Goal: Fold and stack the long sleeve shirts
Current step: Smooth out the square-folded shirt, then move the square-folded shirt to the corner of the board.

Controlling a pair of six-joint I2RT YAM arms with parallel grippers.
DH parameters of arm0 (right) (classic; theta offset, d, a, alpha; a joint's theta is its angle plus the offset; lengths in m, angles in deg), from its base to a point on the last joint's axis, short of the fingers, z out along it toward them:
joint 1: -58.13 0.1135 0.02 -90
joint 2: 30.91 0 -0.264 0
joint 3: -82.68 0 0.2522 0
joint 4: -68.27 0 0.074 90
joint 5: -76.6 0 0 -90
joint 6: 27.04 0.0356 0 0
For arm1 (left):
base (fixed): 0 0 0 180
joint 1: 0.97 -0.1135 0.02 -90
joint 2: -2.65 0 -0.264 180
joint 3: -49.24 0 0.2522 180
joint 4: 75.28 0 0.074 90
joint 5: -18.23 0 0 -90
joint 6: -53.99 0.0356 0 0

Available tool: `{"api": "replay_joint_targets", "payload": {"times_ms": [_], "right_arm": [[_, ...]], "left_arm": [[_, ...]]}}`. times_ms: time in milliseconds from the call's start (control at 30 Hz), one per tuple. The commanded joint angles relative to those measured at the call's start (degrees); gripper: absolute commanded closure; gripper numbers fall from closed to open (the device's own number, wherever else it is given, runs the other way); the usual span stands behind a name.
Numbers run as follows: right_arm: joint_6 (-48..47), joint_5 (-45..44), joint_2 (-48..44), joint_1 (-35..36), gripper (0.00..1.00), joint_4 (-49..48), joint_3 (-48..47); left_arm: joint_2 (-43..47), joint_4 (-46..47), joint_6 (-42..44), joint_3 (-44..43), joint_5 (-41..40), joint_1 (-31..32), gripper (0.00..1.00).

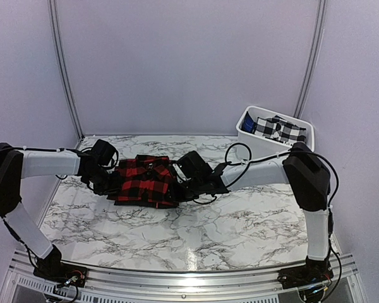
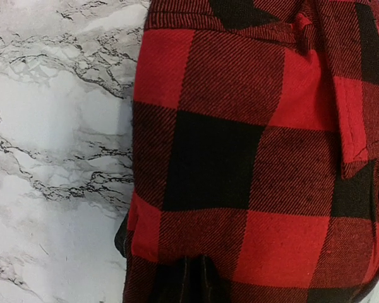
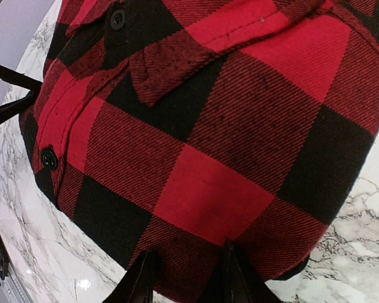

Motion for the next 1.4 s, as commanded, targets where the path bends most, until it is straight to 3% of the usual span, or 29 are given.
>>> {"api": "replay_joint_targets", "payload": {"times_ms": [0,233,400,600,767,900,1367], "right_arm": [[0.58,-0.61,-2.05,0.73,0.64,0.50,0.90],[-0.58,-4.33,-8.53,0.40,0.59,2.20,2.50],[-0.94,-6.86,-15.45,-1.73,0.44,2.45,7.36],[-1.05,-9.32,-23.05,-6.09,0.22,3.27,13.95],[-1.23,-11.09,-29.11,-8.88,0.06,3.96,18.91],[-1.53,-11.23,-32.30,-9.81,0.05,4.07,21.85],[-0.42,-11.54,-36.45,-10.07,0.03,2.91,27.15]], "left_arm": [[1.39,0.40,0.94,-1.09,-0.15,0.12,0.91],[5.63,-0.63,1.61,-4.55,0.43,4.25,0.87],[4.83,-0.46,-2.11,-7.15,1.66,11.96,0.82],[-2.27,-0.17,-8.48,-12.24,1.03,23.26,0.76],[-7.70,0.24,-16.60,-13.91,-1.58,28.87,0.53],[-10.68,3.07,-21.22,-14.46,-3.83,30.71,0.47],[-21.11,6.05,-34.95,-17.53,-14.37,31.50,0.47]]}}
